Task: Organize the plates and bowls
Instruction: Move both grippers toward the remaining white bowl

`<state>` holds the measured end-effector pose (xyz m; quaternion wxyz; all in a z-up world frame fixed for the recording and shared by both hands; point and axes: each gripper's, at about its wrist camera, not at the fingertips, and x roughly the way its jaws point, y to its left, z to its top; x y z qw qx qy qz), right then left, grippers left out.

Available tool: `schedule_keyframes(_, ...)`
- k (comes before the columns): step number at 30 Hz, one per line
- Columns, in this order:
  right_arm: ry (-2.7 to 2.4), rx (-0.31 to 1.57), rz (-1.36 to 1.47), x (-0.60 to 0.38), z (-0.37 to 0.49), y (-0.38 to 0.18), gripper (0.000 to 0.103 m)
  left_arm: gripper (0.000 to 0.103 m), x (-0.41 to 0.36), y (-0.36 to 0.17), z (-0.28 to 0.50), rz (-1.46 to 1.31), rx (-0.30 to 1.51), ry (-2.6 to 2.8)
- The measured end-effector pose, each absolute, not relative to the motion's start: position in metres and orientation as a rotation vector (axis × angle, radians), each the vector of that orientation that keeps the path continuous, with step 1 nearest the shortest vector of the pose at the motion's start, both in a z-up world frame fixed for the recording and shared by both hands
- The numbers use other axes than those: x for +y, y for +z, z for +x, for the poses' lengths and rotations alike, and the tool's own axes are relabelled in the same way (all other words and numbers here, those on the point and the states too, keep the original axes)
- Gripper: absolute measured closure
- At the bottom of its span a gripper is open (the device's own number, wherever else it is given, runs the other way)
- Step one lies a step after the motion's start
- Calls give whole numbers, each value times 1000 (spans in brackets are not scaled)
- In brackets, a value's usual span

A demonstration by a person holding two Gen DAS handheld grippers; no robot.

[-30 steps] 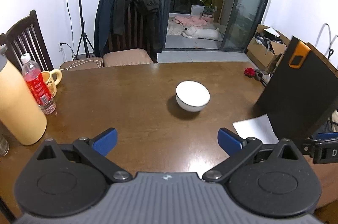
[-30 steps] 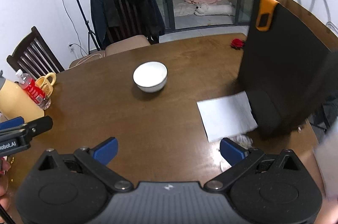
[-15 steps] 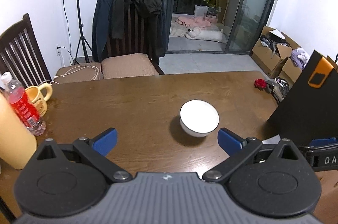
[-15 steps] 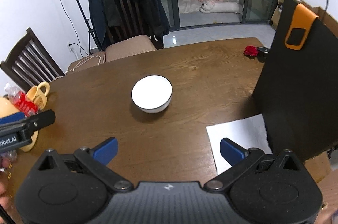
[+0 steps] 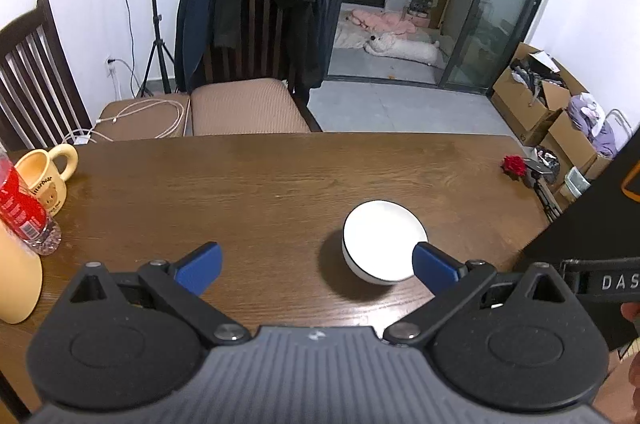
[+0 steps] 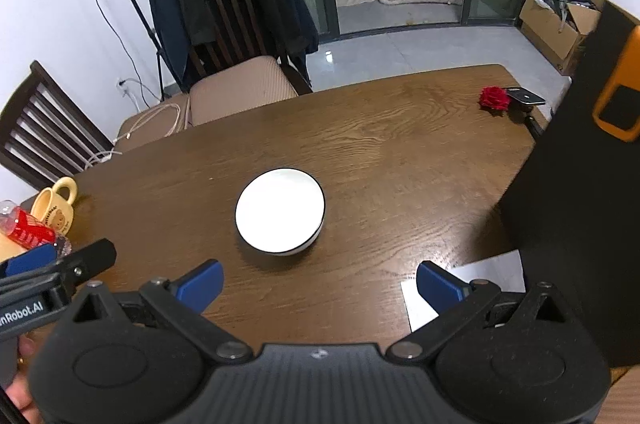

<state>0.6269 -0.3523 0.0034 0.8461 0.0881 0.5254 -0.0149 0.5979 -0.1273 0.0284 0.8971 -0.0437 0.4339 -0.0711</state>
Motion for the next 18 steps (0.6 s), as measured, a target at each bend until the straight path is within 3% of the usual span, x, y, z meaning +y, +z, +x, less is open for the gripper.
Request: schedule_keyframes(18, -56, 1224, 156, -355, 712, -79, 6, 0, -149, -37, 692, -83, 1040, -66)
